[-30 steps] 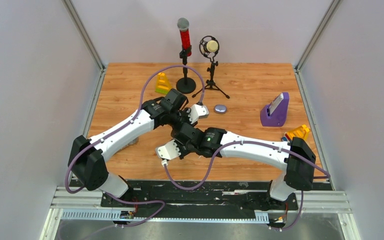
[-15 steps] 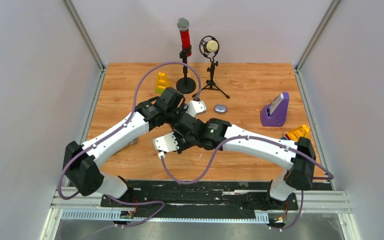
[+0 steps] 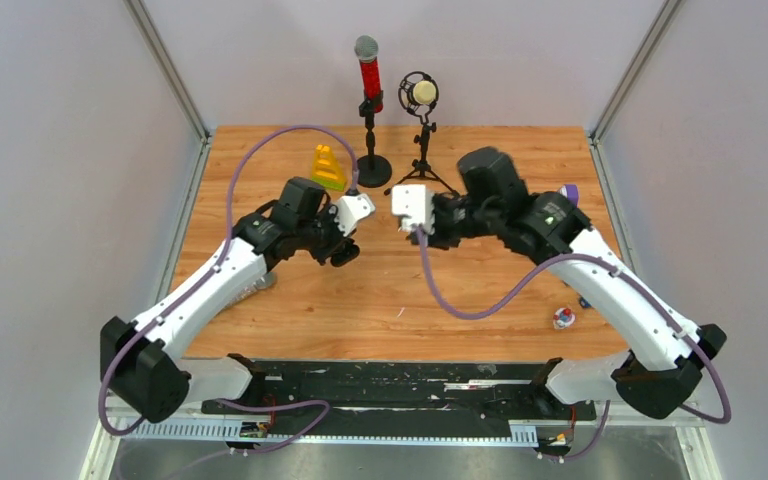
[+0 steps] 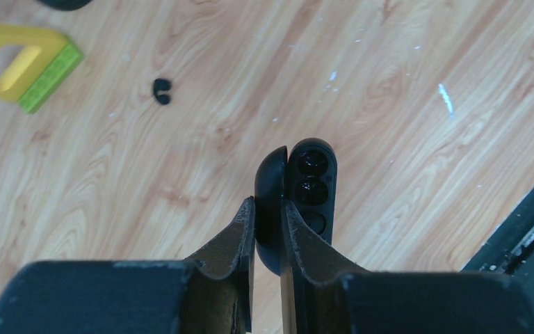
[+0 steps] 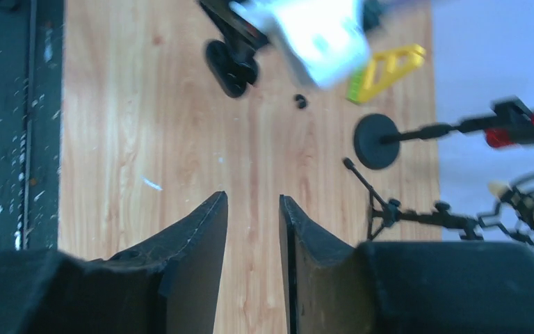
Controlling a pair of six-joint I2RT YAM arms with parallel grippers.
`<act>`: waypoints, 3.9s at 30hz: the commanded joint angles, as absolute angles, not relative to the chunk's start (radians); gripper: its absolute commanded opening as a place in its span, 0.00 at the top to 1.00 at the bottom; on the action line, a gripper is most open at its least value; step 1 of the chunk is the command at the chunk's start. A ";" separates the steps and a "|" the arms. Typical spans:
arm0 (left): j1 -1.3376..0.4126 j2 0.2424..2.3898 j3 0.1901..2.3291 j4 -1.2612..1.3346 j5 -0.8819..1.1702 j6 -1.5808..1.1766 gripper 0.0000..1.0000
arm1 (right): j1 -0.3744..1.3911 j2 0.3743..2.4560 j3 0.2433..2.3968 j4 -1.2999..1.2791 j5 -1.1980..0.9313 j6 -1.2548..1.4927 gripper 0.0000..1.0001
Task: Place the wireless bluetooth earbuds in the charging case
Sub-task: Place the earbud in the charging case, then pick up the earbud from the center of the board.
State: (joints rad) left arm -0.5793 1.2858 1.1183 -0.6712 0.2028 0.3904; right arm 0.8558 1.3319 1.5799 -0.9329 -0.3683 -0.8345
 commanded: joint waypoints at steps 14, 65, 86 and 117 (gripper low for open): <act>-0.499 0.895 0.948 -0.627 0.154 0.489 0.79 | 0.491 1.838 1.753 -0.486 -0.767 -0.229 0.56; -0.362 0.761 0.894 -0.610 0.330 0.476 0.73 | 0.532 2.766 2.337 -0.308 -0.935 0.509 0.44; -0.354 0.739 0.904 -0.630 0.364 0.463 0.74 | 0.571 2.446 1.949 -0.324 -0.922 0.311 0.53; -0.324 0.732 0.890 -0.617 0.383 0.454 0.74 | 0.709 2.405 2.078 -0.552 -0.644 -0.363 0.55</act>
